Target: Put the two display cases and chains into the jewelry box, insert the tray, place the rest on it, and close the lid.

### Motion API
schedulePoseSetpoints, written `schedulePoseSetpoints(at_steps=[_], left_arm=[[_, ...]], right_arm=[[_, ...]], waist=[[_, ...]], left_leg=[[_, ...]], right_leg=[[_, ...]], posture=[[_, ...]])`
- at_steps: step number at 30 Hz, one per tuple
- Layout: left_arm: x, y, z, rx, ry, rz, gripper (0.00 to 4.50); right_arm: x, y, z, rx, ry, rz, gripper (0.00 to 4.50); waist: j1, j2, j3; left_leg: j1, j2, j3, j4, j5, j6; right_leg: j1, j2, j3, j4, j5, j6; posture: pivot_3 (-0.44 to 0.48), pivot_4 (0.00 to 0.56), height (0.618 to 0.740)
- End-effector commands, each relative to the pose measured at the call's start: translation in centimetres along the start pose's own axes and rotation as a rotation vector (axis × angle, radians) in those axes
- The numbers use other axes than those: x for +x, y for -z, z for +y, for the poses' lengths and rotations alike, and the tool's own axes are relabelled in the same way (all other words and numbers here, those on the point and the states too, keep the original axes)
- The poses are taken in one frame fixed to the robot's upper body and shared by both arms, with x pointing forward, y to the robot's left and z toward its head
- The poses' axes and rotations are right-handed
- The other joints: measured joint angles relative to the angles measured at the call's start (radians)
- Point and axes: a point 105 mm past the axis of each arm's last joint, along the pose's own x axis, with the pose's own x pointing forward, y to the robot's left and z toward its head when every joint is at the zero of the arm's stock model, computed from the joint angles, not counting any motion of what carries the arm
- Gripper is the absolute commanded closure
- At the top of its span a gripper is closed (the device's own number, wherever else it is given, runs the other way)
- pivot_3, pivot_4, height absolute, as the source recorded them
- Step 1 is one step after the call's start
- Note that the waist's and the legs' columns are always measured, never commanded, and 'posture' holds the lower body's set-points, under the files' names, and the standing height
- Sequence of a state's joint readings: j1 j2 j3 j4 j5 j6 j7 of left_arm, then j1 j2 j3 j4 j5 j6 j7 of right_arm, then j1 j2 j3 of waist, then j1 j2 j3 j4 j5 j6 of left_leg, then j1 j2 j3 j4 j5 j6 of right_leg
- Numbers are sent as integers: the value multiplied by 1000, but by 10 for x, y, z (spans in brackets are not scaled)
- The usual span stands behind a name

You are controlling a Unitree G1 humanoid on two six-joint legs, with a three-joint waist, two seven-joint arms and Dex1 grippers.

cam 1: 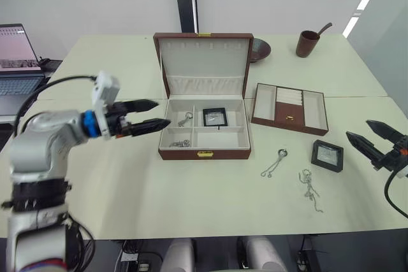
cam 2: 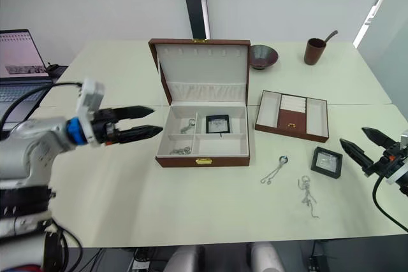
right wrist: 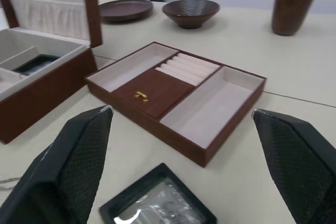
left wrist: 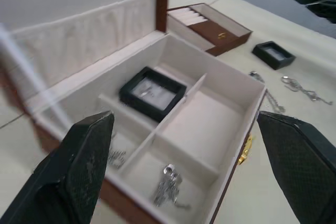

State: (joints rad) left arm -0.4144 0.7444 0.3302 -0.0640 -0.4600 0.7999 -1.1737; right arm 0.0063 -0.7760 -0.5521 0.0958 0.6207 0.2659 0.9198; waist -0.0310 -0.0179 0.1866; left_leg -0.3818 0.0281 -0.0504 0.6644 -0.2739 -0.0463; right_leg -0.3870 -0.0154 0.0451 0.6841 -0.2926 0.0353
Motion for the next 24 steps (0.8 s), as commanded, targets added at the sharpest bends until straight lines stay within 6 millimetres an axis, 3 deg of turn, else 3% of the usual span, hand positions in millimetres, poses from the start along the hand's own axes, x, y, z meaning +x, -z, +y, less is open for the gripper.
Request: schedulePoseSetpoints(at_steps=[1,7,14,24], left_arm=[[-31,-10,6,45,-193,-76,25],[-93,30,33,6,-607,-116,25],[-140,76,51,9,-1058,-146,25],[-148,103,55,21,-1355,-189,25]], right_arm=[[-2,1,-17,-36,100,-12,0],[-5,24,-38,-27,247,10,0],[-10,38,-69,-9,444,-31,0],[-16,51,-87,-44,628,-62,0]], waist=[[2,0,0],[2,1,-1],[1,2,-1],[0,1,-2]], left_leg=[[0,0,0,0,0,0],[0,-1,1,-1,0,0],[2,-1,3,-1,0,0],[2,-2,3,-1,0,0]], right_leg=[[0,0,0,0,0,0],[1,-3,1,-2,0,0],[2,-4,2,-2,0,1],[2,-4,2,-2,1,1]], posture=[[0,150,740],[0,150,740],[0,150,740],[0,150,740]])
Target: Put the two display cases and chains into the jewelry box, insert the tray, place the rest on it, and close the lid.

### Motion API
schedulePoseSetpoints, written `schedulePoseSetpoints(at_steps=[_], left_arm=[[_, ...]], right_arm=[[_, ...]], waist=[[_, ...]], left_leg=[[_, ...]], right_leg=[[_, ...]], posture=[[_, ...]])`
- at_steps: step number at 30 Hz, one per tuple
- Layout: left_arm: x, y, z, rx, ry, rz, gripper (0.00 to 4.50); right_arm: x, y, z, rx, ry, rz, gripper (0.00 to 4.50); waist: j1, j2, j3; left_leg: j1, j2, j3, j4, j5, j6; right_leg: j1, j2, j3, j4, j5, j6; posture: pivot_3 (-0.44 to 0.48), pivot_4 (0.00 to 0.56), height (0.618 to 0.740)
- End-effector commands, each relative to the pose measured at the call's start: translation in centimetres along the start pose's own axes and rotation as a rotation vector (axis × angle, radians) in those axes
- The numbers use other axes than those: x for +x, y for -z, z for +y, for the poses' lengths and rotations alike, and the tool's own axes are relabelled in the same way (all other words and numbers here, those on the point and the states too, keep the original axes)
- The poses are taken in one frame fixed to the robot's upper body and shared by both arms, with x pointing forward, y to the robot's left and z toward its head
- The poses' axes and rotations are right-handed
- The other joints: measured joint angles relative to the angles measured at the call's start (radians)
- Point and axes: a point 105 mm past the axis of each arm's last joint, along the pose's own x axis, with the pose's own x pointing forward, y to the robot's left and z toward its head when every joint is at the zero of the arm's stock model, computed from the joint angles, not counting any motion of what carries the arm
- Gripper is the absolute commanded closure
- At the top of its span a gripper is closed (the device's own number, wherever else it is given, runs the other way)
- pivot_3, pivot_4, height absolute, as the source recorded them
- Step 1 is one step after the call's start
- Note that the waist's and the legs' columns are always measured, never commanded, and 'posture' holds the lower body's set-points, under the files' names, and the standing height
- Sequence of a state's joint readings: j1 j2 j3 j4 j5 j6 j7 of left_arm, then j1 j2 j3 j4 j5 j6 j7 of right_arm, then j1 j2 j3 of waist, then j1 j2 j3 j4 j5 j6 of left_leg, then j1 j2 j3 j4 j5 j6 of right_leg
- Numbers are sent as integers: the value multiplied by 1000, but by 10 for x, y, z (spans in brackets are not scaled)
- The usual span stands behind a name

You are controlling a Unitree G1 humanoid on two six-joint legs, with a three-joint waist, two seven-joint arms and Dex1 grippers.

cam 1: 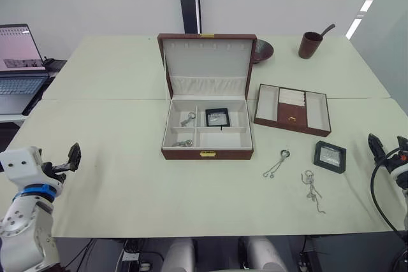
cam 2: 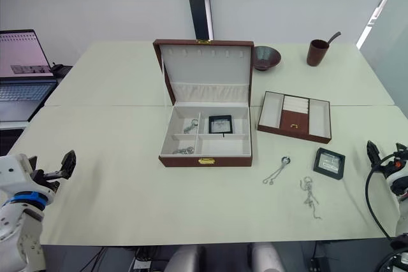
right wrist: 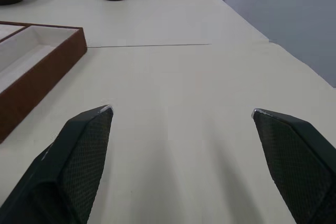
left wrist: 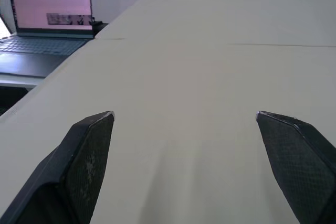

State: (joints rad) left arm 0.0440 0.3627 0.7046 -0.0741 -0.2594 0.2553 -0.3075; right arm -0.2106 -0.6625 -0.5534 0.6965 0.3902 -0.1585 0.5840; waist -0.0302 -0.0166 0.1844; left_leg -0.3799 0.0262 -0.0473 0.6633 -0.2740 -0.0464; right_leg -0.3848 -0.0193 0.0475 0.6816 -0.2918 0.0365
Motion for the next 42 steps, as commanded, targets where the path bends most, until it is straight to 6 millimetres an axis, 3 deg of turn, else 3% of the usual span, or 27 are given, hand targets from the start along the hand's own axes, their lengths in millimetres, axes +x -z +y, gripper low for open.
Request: schedulePoseSetpoints(at_steps=[1,15,21,25,28,34,38,42], left_arm=[[1,-6,8,23,-85,-46,25],[3,5,4,13,-87,-35,25],[6,-2,-2,30,-57,-51,25],[9,-17,-25,45,75,-101,25],[11,-49,-70,64,330,-188,25],[5,-86,-126,141,693,-255,25],[-14,-106,-173,154,1000,-293,25],[-47,-111,-211,153,1298,-279,25]], right_arm=[[2,-15,-10,-32,53,-68,0],[7,-13,-8,-35,38,-71,0],[7,-18,-8,-54,7,-71,0],[10,-26,-2,-65,-62,-80,0],[13,-47,16,-70,-250,-102,0],[13,-76,44,-118,-559,-31,0],[3,-88,70,-195,-807,79,0],[-12,-80,88,-318,-992,225,0]], waist=[[-1,0,0],[-1,0,0],[-1,0,0],[-1,0,0],[-1,0,0],[-1,0,0],[-1,0,0],[-1,0,0]], left_leg=[[0,0,0,0,0,0],[0,0,0,0,0,0],[0,0,0,0,0,0],[0,0,0,0,0,0],[0,0,0,0,0,0],[0,0,0,0,0,0],[0,0,-1,0,0,0],[0,0,-1,0,0,0]], right_leg=[[0,0,0,0,0,0],[0,1,-1,0,0,0],[0,1,-1,0,0,0],[0,1,-1,0,0,0],[0,1,-1,0,0,0],[0,1,-1,0,0,0],[0,1,-2,-1,0,0],[0,1,-1,-1,0,0]], posture=[[0,150,740],[0,150,740],[0,150,740],[0,150,740],[0,150,740],[0,150,740],[0,150,740],[0,150,740]])
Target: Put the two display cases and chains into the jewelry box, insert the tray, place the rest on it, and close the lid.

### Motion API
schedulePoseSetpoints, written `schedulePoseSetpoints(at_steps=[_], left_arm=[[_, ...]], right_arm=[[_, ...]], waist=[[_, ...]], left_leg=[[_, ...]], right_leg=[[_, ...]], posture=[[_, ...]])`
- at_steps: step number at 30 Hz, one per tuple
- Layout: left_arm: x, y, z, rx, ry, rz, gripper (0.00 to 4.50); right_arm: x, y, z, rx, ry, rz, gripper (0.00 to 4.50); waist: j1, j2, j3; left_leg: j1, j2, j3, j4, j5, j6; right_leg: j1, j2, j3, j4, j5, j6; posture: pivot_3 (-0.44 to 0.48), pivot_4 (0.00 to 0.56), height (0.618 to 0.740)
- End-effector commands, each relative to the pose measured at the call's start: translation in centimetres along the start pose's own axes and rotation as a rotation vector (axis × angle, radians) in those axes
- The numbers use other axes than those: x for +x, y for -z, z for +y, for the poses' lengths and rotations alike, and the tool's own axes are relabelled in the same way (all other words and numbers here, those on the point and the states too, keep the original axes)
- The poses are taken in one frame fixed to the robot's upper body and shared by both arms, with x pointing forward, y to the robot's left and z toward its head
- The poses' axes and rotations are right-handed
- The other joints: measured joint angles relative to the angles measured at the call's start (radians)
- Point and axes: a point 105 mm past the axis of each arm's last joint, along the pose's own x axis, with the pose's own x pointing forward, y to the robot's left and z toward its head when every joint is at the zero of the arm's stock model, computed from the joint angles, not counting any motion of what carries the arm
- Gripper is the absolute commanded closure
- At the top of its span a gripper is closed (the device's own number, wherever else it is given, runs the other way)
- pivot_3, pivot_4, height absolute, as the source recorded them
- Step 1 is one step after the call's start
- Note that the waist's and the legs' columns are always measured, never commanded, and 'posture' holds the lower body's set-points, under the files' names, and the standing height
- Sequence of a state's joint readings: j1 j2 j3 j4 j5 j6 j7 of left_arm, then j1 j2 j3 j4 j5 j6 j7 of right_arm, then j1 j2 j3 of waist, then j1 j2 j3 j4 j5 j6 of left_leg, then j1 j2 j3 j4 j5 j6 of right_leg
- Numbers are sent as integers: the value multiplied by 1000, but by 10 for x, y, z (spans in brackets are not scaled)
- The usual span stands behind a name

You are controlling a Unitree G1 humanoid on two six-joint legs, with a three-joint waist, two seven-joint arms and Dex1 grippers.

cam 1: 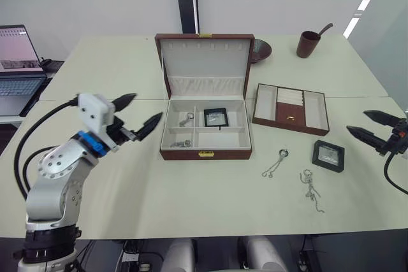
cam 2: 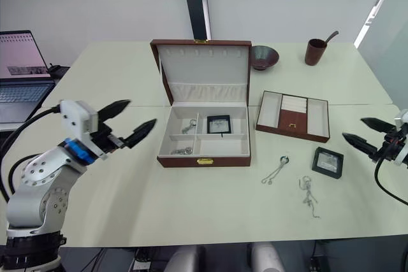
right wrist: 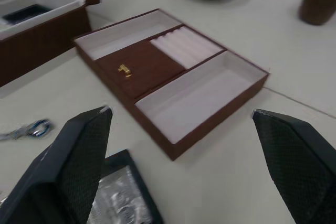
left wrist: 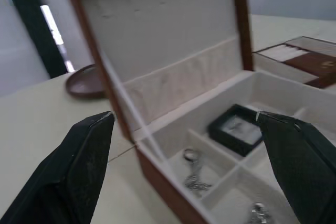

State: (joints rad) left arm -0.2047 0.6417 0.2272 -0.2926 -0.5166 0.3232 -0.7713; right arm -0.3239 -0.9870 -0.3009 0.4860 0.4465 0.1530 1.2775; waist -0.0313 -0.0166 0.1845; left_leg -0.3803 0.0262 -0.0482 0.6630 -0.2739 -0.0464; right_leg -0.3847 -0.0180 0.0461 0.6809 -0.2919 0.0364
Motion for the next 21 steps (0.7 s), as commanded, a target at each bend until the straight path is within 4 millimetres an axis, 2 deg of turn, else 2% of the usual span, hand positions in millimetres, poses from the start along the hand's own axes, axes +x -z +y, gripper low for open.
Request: schedulePoseSetpoints(at_steps=[1,5,10,13,18,21], left_arm=[[10,-18,-40,-11,251,-39,25],[2,-10,-72,-27,440,1,25],[-20,12,-95,-30,536,66,25],[-27,18,-104,-21,548,58,25],[-29,16,-106,-10,486,1,25],[-39,22,-119,7,515,10,25]], right_arm=[[1,-6,18,-79,-150,102,0],[3,0,34,-106,-273,225,0],[6,5,39,-145,-316,296,0],[9,11,42,-159,-328,333,0],[12,17,45,-154,-343,371,0],[15,22,47,-155,-349,397,0]], waist=[[-1,0,0],[-2,1,1],[-2,1,1],[0,1,1],[3,1,1],[1,1,1]], left_leg=[[0,0,0,0,0,0],[0,0,0,0,0,0],[1,0,1,0,0,0],[0,0,0,0,0,0],[0,0,0,0,0,0],[0,0,0,0,0,0]], right_leg=[[0,0,0,0,0,0],[0,0,0,0,0,0],[0,1,1,0,0,0],[0,1,0,0,0,0],[0,-1,0,-1,0,0],[0,-1,0,-1,0,0]], posture=[[0,150,740],[0,150,740],[0,150,740],[0,150,740],[0,150,740],[0,150,740]])
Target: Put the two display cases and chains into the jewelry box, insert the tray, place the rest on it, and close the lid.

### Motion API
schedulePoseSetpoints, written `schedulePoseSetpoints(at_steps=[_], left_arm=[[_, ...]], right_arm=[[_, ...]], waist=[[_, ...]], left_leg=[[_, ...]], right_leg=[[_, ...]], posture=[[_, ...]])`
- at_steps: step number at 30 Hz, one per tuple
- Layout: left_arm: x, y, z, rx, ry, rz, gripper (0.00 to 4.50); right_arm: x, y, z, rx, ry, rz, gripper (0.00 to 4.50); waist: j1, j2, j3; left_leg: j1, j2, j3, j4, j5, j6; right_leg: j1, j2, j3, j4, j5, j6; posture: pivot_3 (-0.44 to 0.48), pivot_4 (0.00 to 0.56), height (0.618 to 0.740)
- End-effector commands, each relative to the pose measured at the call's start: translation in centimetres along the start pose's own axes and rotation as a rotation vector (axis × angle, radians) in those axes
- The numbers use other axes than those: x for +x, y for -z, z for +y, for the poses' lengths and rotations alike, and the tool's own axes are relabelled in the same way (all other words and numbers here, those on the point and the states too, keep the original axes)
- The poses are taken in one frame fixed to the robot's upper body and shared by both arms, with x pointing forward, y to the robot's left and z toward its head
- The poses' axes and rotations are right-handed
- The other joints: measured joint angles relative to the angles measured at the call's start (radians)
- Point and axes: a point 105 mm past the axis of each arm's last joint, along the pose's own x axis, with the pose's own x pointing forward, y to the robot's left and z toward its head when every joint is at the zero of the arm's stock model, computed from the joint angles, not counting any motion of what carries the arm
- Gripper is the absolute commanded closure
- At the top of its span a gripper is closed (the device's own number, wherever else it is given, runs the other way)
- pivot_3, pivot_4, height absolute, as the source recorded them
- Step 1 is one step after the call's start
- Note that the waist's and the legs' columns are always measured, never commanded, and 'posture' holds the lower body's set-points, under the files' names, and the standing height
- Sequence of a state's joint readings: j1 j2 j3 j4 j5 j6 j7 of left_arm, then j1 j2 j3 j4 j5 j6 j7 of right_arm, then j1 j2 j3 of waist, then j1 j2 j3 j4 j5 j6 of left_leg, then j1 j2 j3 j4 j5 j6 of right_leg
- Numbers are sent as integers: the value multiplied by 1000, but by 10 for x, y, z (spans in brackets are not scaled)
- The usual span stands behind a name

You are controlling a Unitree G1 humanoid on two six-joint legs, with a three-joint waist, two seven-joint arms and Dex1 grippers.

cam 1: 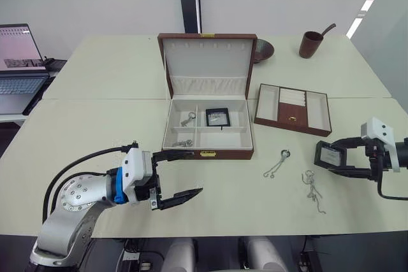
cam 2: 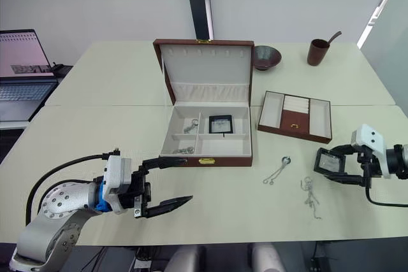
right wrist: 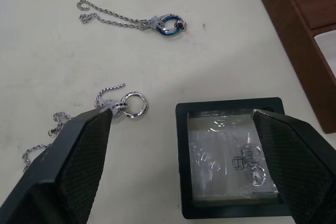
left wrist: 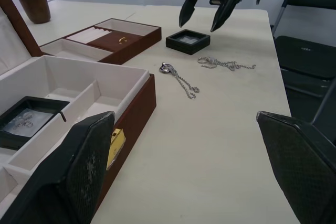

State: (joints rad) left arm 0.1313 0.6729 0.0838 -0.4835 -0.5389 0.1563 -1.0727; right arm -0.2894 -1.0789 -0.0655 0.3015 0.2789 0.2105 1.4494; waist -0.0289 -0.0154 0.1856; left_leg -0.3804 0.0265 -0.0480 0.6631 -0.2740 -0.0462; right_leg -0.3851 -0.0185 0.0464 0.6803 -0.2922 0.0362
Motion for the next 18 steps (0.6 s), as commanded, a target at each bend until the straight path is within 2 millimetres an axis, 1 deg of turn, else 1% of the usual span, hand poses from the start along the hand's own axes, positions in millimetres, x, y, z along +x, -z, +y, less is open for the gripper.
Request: schedulePoseSetpoints(at_steps=[1,5,8,11,14,16,18], left_arm=[[0,-3,-18,73,49,-1,25],[1,0,-27,83,80,-5,25],[4,1,-27,103,95,-12,25],[7,2,-29,106,119,-19,25],[8,6,-31,119,144,-12,25],[8,7,-28,120,144,-14,25],[8,6,-27,120,143,-17,0]], right_arm=[[-1,-3,0,-36,8,29,0],[3,-1,1,-46,7,45,0],[5,5,3,-57,10,73,0],[8,16,5,-60,3,108,0],[9,20,6,-60,8,115,0],[10,22,5,-65,17,119,0],[10,21,3,-71,35,110,376]], waist=[[-2,0,0],[-1,0,0],[-1,0,0],[-1,0,0],[-1,0,0],[-2,0,0],[-2,0,0]], left_leg=[[0,0,0,0,0,0],[0,0,0,0,0,0],[0,0,0,0,0,0],[0,0,0,0,0,0],[0,0,0,0,0,0],[1,0,0,0,0,0],[1,0,0,0,0,0]], right_leg=[[0,0,0,0,0,0],[0,1,0,0,0,0],[0,1,0,0,0,0],[0,1,0,0,0,0],[0,1,0,0,0,0],[0,1,0,0,0,0],[0,1,0,0,0,0]], posture=[[0,150,740],[0,150,740],[0,150,740],[0,150,740],[0,150,740],[0,150,740],[0,150,740]])
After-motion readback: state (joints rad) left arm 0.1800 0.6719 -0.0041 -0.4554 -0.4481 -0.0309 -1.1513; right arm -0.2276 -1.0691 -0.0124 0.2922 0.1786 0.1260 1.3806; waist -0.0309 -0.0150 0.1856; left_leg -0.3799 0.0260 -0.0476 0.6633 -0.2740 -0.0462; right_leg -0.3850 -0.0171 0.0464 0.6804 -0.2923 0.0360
